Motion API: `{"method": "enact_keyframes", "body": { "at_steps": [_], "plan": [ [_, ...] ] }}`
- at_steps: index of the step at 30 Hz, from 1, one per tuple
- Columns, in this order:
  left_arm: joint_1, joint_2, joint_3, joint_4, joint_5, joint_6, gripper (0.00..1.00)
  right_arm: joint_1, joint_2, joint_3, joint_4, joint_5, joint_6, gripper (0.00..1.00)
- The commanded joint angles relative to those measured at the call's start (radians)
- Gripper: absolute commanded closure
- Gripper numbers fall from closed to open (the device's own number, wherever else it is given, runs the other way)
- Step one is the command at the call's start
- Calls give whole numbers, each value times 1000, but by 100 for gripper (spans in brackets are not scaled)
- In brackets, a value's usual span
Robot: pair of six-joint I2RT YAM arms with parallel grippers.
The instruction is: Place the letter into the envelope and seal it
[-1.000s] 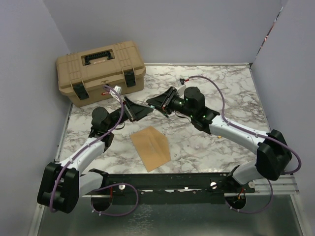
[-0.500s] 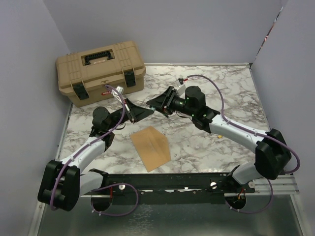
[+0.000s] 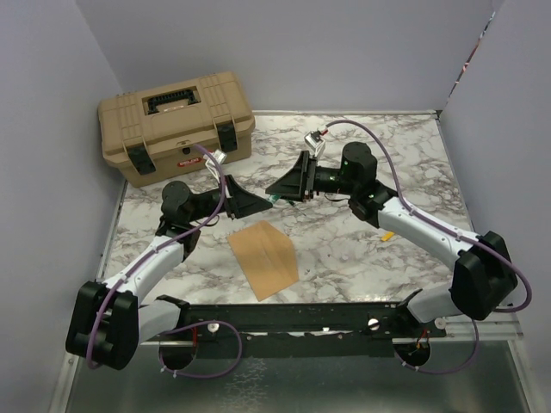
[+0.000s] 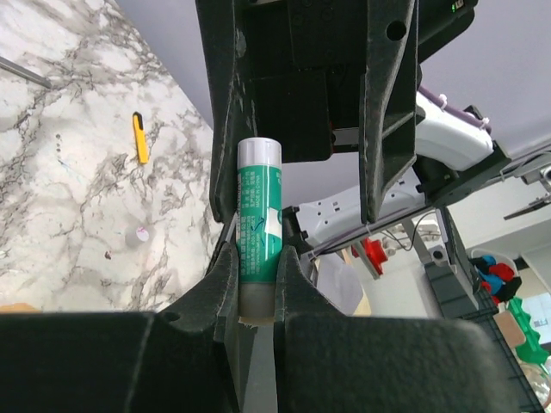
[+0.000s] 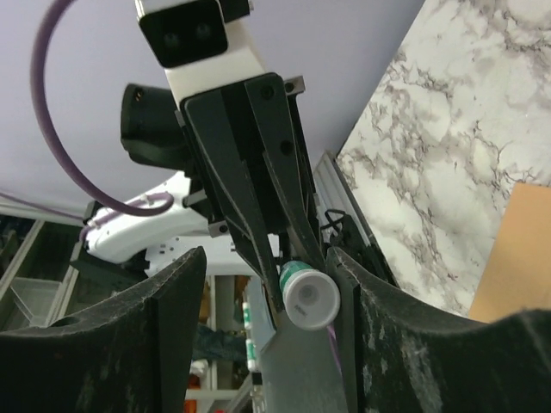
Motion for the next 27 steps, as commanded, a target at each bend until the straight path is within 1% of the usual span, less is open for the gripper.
{"method": "enact_keyframes", "body": {
  "at_steps": [1, 2, 3, 7, 11, 13, 15, 16, 17, 18, 19, 21, 22, 23, 24, 27],
  "plan": [
    [-3, -10, 36, -97, 52, 86, 100, 4, 24, 17, -70, -124, -91, 38],
    [-3, -13, 40, -125, 51, 105, 100, 5, 21, 12, -61, -128, -94, 39],
    [-3, -16, 42, -150, 50, 123, 100, 5, 19, 8, -47, -131, -91, 43],
    [-3, -31, 56, -241, 50, 187, 100, 5, 22, 8, -22, -155, -89, 65],
    [-3, -41, 66, -285, 52, 213, 100, 5, 31, 13, -13, -177, -91, 77],
    [-2, -41, 76, -311, 48, 229, 100, 5, 34, 16, -12, -193, -101, 81],
    [-3, -42, 81, -320, 40, 231, 100, 5, 34, 17, -14, -203, -111, 90],
    [-3, -43, 87, -328, 38, 232, 92, 5, 30, 17, -22, -203, -123, 95],
    [-3, -43, 92, -334, 36, 233, 80, 5, 22, 17, -32, -192, -137, 99],
    [-3, -44, 99, -344, 33, 236, 62, 4, 12, 12, -44, -171, -153, 99],
    [-2, -46, 108, -367, 29, 245, 46, 5, -1, 7, -67, -131, -175, 99],
    [-2, -57, 119, -429, 8, 284, 26, 4, -30, 1, -148, -15, -243, 100],
    [-1, -68, 124, -476, -7, 312, 19, 5, -44, 1, -206, 61, -290, 100],
    [-1, -79, 132, -543, -31, 358, 14, 4, -57, -7, -244, 139, -325, 100],
    [-2, -91, 139, -618, -57, 404, 12, 5, -70, -19, -262, 203, -351, 99],
    [12, -146, 164, -803, -154, 524, 9, 16, -114, -84, -264, 383, -411, 100]
  ]
}}
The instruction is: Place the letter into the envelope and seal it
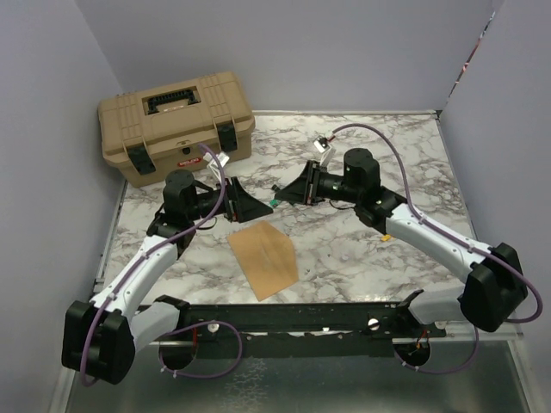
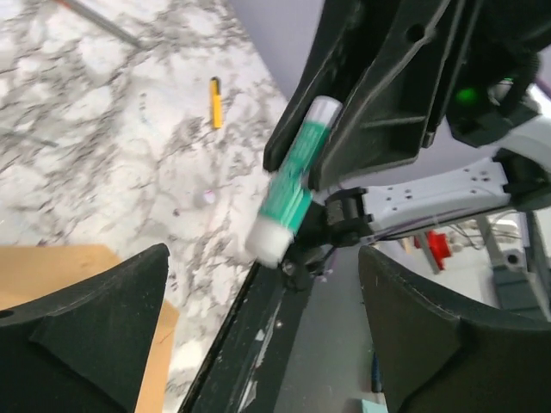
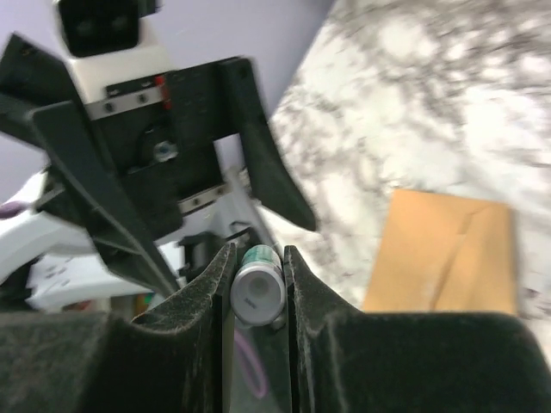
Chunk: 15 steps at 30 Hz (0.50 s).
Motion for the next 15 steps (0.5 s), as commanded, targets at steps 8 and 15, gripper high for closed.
{"method": "enact_keyframes", "body": {
  "at_steps": [8, 15],
  "plan": [
    [34, -180, 58, -514, -487, 246, 21, 216, -39, -141, -88, 766, -272, 100],
    [35, -61, -110, -482, -596, 53, 90, 473, 106, -136, -43, 1140, -327, 99]
  ]
}}
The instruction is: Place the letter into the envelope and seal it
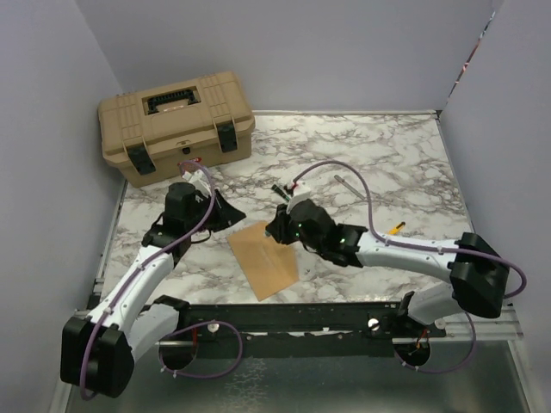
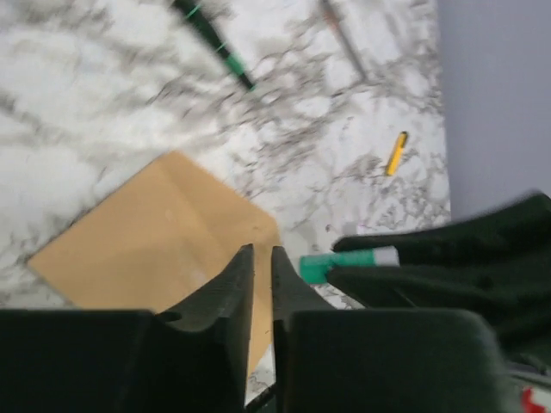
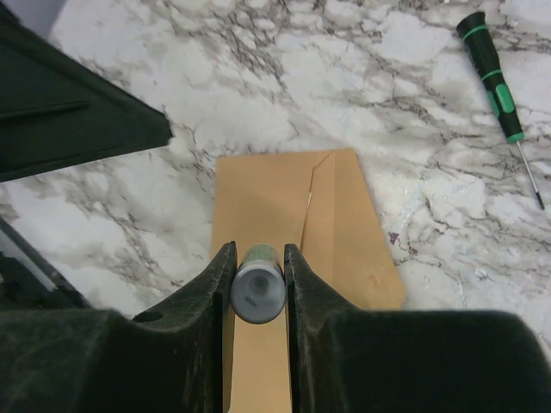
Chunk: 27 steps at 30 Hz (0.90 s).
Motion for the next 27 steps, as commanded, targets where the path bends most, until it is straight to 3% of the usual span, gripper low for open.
{"method": "enact_keyframes", "body": {
  "at_steps": [1, 5, 16, 22, 27],
  "plan": [
    [7, 118, -106, -26, -104, -109, 97, 132, 104, 3, 35, 328, -76, 99],
    [5, 237, -124, 53, -51, -123, 100, 203, 207, 44, 43, 431, -88, 100],
    [4, 489, -130, 282, -22, -183, 100, 240, 362, 130, 108, 466, -172, 100],
    [3, 560, -111, 293, -83, -222, 100, 241, 411, 147, 149, 414, -217, 100],
    [3, 574, -129, 236, -146, -256, 100, 241, 438, 176, 83, 431, -183, 100]
  ]
}}
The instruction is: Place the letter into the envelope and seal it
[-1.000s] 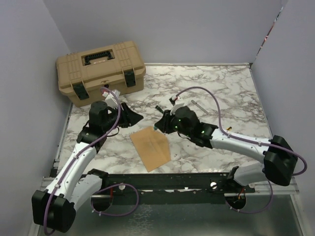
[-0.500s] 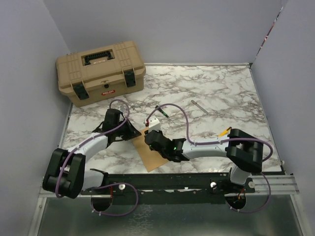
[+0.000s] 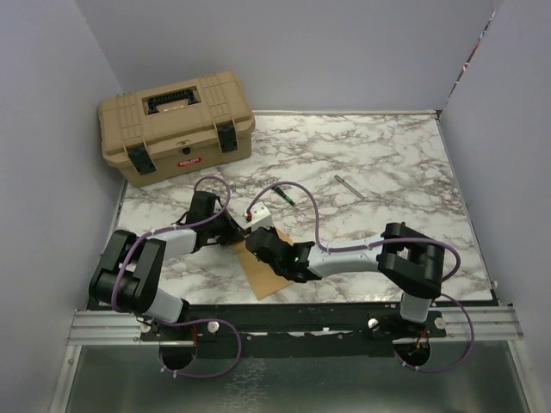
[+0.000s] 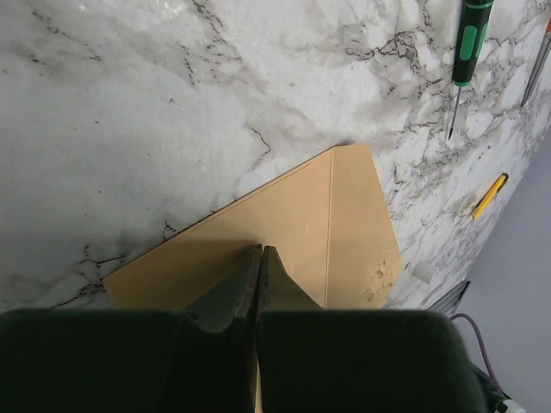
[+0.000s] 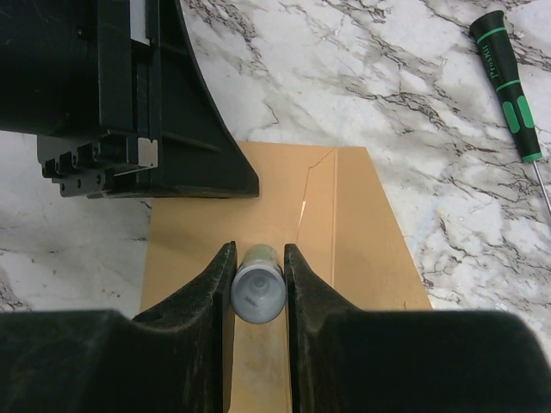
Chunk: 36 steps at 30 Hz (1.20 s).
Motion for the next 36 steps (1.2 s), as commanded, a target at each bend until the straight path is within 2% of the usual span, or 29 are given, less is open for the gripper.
{"method": "enact_keyframes", "body": {
  "at_steps": [1, 17, 36],
  "plan": [
    [0, 23, -3, -34, -96, -41, 100, 8, 35, 39, -25, 15, 7, 100],
    [1, 72, 0, -85, -150, -84, 100, 14, 54, 28, -206, -83, 63, 100],
    [1, 97, 1, -96, -169, -79, 100, 56, -56, -40, -327, -150, 89, 100]
  ]
}}
